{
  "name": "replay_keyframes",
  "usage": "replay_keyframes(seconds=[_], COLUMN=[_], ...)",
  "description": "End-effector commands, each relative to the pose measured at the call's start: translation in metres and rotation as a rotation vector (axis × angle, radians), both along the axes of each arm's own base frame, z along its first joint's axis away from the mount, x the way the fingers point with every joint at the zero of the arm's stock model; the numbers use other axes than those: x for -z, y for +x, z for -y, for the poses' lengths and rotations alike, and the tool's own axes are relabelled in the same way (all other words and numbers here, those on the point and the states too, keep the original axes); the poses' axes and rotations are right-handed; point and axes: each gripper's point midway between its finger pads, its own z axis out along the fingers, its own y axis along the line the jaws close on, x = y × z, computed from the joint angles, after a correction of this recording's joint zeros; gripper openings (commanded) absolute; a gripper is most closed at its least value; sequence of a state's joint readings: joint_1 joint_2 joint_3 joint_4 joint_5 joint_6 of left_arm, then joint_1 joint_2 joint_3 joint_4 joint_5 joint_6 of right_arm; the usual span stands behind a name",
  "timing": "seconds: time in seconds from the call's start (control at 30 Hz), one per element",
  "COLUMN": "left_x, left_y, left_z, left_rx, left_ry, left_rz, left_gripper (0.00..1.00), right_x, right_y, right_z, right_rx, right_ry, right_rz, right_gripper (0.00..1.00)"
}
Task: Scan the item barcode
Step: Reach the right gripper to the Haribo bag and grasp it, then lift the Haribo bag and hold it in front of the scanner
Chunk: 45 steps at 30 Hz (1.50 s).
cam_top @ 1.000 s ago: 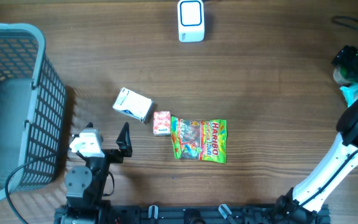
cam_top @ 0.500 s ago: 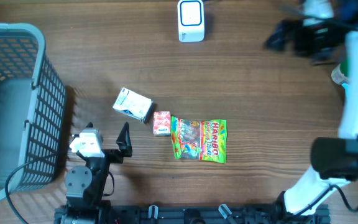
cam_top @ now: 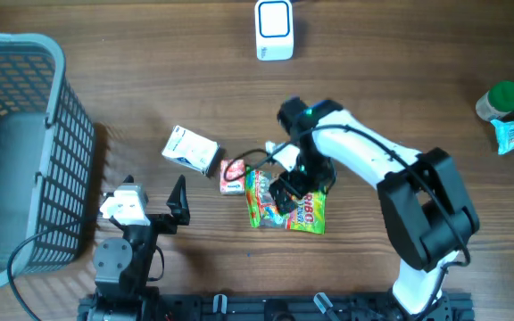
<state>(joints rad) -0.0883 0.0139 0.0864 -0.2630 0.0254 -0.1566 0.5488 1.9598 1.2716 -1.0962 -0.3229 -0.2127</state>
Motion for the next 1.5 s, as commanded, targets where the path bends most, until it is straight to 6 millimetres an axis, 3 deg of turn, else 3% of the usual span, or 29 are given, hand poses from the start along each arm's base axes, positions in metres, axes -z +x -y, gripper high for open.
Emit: replay_keyframes(seconds=[0.0, 0.03, 0.07, 0.1, 0.13, 0.2, 0.3, 0.47, 0.5, 0.57, 0.67, 0.87, 1.03, 1.07, 1.1, 1.13, 1.17, 1.27, 1.33, 1.47], left_x=[0.001, 0.001, 0.001, 0.001, 0.001, 0.001, 0.001, 0.001, 0.001, 0.001, 0.001, 0.001, 0.001, 0.001, 0.001, 0.001, 0.001, 0.001, 0.001, 0.001], left_y=[0.0, 0.0, 0.0, 0.0, 0.0, 0.0, 0.0, 0.0, 0.0, 0.0, 0.0, 0.0, 0.0, 0.0, 0.0, 0.0, 0.0, 0.0, 0.0, 0.0], left_z=[0.0, 0.0, 0.0, 0.0, 0.0, 0.0, 0.0, 0.0, 0.0, 0.0, 0.0, 0.0, 0.0, 0.0, 0.0, 0.0, 0.0, 0.0, 0.0, 0.0], left_rx=[-0.001, -0.001, -0.001, -0.001, -0.001, -0.001, -0.001, -0.001, -0.001, -0.001, -0.001, -0.001, -0.001, -0.001, -0.001, -0.001, -0.001, -0.001, -0.001, -0.001], left_ry=[-0.01, -0.01, -0.01, -0.01, -0.01, -0.01, -0.01, -0.011, -0.01, -0.01, -0.01, -0.01, -0.01, -0.01, -0.01, -0.01, -0.01, -0.01, -0.01, -0.01], left_rz=[0.001, 0.001, 0.001, 0.001, 0.001, 0.001, 0.001, 0.001, 0.001, 0.001, 0.001, 0.001, 0.001, 0.001, 0.001, 0.001, 0.001, 0.001, 0.001, 0.001], left_gripper=[1.0, 1.0, 1.0, 1.0, 1.0, 1.0, 1.0, 1.0, 1.0, 1.0, 1.0, 1.0, 1.0, 1.0, 1.0, 1.0, 1.0, 1.0, 1.0, 1.0], right_x=[0.022, 0.031, 0.037, 0.046, 0.051, 0.059, 0.049, -0.012, -0.019, -0.024, -0.017, -0.012, -0.013, -0.013, -0.014, -0.017, -0.028, -0.08, -0.1, -0.071], right_y=[0.002, 0.006, 0.007, 0.007, 0.01, 0.019, 0.034, 0.076, 0.08, 0.087, 0.084, 0.082, 0.088, 0.088, 0.088, 0.089, 0.095, 0.111, 0.115, 0.098], right_z=[0.002, 0.002, 0.002, 0.003, 0.005, 0.013, 0.007, -0.014, -0.012, 0.011, 0.037, 0.04, 0.039, 0.039, 0.036, 0.032, 0.028, 0.016, 0.008, -0.017], right_rx=[0.132, 0.194, 0.232, 0.301, 0.354, 0.581, 0.747, 0.792, 0.809, 0.945, 1.108, 1.533, 1.442, 1.408, 1.34, 1.296, 1.21, 1.04, 0.868, 0.345], right_ry=[-0.04, -0.053, -0.052, -0.062, -0.084, -0.166, -0.166, -0.01, -0.008, -0.114, -0.242, -0.282, -0.259, -0.256, -0.243, -0.224, -0.186, -0.051, 0.011, 0.002], right_rz=[0.034, 0.054, 0.062, 0.072, 0.086, 0.115, 0.108, 0.202, 0.228, 0.31, 0.349, 0.267, 0.311, 0.316, 0.316, 0.317, 0.349, 0.461, 0.55, 0.615], right_gripper=[1.0, 0.97, 0.76, 0.22, 0.05, 0.04, 0.05, 0.05, 0.05, 0.04, 0.05, 0.04, 0.05, 0.14, 0.58, 0.72, 1.0, 1.0, 1.0, 0.99])
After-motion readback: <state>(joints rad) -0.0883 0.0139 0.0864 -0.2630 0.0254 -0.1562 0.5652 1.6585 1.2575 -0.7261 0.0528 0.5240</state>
